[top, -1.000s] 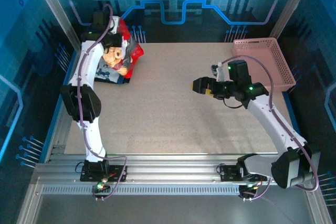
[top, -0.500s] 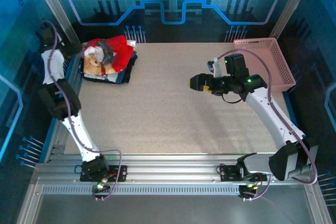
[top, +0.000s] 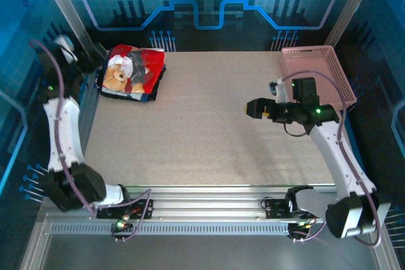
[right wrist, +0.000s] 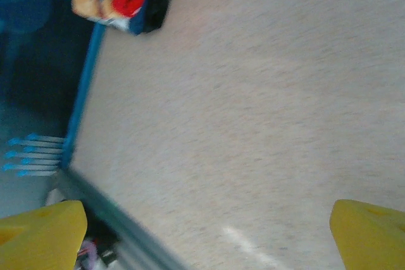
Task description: Fold and stack the t-shirts
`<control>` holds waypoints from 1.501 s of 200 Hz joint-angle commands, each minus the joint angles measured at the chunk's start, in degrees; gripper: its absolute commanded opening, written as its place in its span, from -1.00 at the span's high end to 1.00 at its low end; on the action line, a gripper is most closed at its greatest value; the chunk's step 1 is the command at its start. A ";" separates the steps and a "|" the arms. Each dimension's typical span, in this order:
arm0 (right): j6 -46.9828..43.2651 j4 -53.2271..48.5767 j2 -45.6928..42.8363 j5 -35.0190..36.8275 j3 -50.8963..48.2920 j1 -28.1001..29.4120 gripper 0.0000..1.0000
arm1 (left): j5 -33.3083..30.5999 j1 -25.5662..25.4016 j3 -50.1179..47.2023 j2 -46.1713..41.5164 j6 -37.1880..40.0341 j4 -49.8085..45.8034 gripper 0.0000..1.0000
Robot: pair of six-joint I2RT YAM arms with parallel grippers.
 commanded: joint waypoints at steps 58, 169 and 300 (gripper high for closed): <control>-8.49 37.98 -7.08 39.97 -32.82 -6.31 -1.00 | -24.91 -17.29 -55.79 -31.98 6.73 27.91 -0.98; -17.90 83.88 22.40 42.49 -36.55 -1.13 -0.99 | -26.48 -21.40 -55.64 13.03 18.43 75.98 -0.98; -18.30 85.75 22.80 40.15 -37.04 -1.92 -1.00 | -26.10 -21.70 -55.60 14.86 19.58 78.73 -0.98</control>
